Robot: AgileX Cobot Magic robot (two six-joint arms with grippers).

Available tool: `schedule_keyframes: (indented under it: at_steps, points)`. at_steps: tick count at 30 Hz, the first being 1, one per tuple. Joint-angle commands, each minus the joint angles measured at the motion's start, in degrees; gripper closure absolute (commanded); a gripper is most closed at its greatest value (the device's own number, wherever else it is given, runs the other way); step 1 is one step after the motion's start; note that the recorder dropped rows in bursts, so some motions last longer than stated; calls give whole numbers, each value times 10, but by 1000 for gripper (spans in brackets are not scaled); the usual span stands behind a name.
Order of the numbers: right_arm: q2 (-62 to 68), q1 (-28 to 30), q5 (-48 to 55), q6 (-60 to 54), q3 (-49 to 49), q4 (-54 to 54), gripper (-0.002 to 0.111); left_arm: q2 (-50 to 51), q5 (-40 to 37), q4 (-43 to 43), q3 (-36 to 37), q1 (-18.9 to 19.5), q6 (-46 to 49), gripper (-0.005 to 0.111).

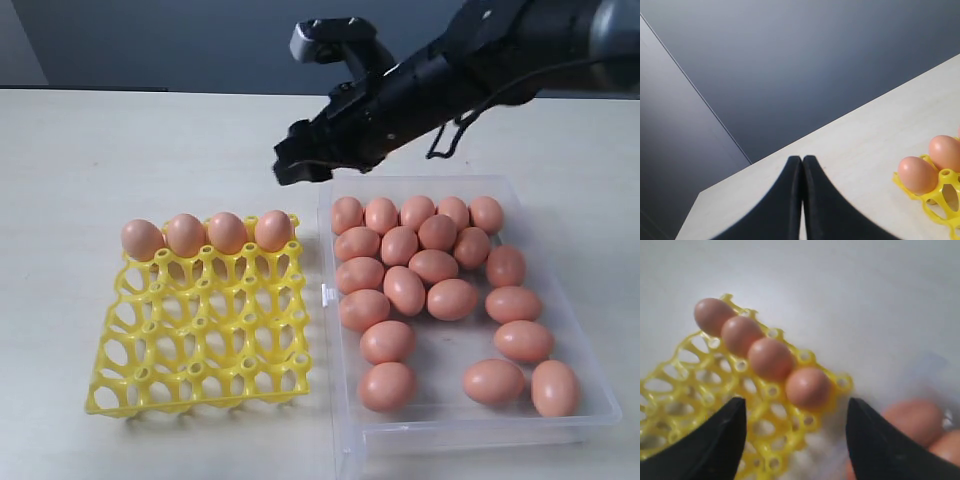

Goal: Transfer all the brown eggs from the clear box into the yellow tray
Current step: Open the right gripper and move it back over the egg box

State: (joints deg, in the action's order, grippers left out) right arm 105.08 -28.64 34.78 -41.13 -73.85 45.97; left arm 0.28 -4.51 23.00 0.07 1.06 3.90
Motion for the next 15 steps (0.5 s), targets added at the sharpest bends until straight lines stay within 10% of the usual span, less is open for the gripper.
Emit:
schedule_keyframes:
  at_steps: [1, 5, 15]
  points:
    - [-76, 7, 137, 366, -1, -388, 60, -3, 3, 2, -1, -6, -3, 106]
    - [-77, 7, 302, 423, -1, -530, 60, -3, 3, 2, -1, -6, -3, 106]
    - [-1, 7, 304, 365, 26, -510, 60, -3, 3, 2, -1, -6, -3, 106]
